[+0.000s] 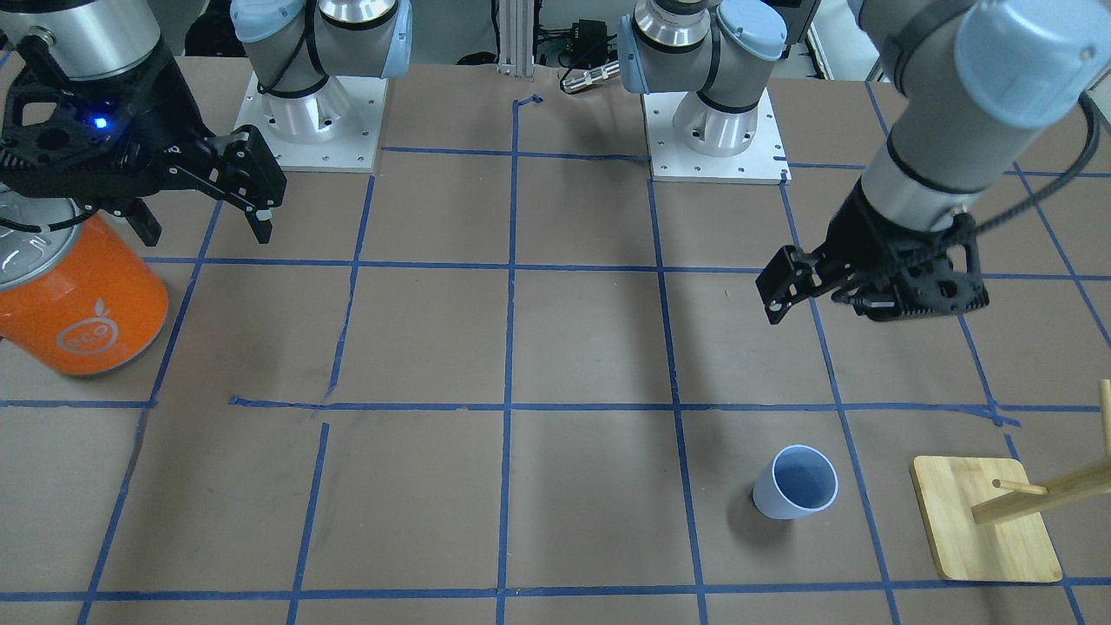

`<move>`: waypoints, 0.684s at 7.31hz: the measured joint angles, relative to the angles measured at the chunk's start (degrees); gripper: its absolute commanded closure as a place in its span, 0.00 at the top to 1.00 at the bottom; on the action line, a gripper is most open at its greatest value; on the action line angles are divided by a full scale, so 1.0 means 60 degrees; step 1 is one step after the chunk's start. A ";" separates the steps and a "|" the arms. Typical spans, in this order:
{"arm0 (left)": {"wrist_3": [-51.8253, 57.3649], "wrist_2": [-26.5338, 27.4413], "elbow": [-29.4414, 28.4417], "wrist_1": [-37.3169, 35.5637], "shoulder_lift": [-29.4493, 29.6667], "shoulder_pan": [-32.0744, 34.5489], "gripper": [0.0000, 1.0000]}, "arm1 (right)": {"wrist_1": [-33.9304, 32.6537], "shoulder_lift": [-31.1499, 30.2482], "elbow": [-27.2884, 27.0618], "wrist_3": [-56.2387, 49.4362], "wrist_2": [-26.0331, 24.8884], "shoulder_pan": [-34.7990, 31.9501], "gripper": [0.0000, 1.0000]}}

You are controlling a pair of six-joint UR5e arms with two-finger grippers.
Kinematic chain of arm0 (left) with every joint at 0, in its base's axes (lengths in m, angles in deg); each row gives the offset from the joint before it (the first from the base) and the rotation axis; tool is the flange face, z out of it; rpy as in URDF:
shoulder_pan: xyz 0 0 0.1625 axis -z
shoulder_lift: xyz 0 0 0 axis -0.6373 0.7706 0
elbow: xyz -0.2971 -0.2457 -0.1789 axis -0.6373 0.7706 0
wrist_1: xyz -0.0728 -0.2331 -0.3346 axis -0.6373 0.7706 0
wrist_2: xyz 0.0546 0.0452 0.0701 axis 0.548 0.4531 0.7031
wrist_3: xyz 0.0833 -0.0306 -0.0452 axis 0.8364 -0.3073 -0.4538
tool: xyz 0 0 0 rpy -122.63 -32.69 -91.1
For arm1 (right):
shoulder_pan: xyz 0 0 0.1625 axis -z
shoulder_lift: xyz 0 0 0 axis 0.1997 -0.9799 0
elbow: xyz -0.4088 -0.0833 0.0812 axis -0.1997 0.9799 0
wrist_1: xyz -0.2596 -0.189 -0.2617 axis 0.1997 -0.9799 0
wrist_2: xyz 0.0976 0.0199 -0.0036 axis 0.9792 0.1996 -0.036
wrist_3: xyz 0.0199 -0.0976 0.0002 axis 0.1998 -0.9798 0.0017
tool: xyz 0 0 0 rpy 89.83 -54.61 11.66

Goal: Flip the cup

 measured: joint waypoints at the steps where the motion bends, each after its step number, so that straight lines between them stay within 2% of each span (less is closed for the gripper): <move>1: -0.0001 -0.0019 0.0096 0.0129 -0.0406 0.0045 1.00 | -0.0009 -0.0015 0.0005 0.0026 -0.0034 -0.0004 1.00; 5: -0.0016 0.0035 0.0441 0.0751 -0.1223 0.0528 1.00 | 0.0253 0.0045 -0.0025 0.0051 0.0065 -0.0005 1.00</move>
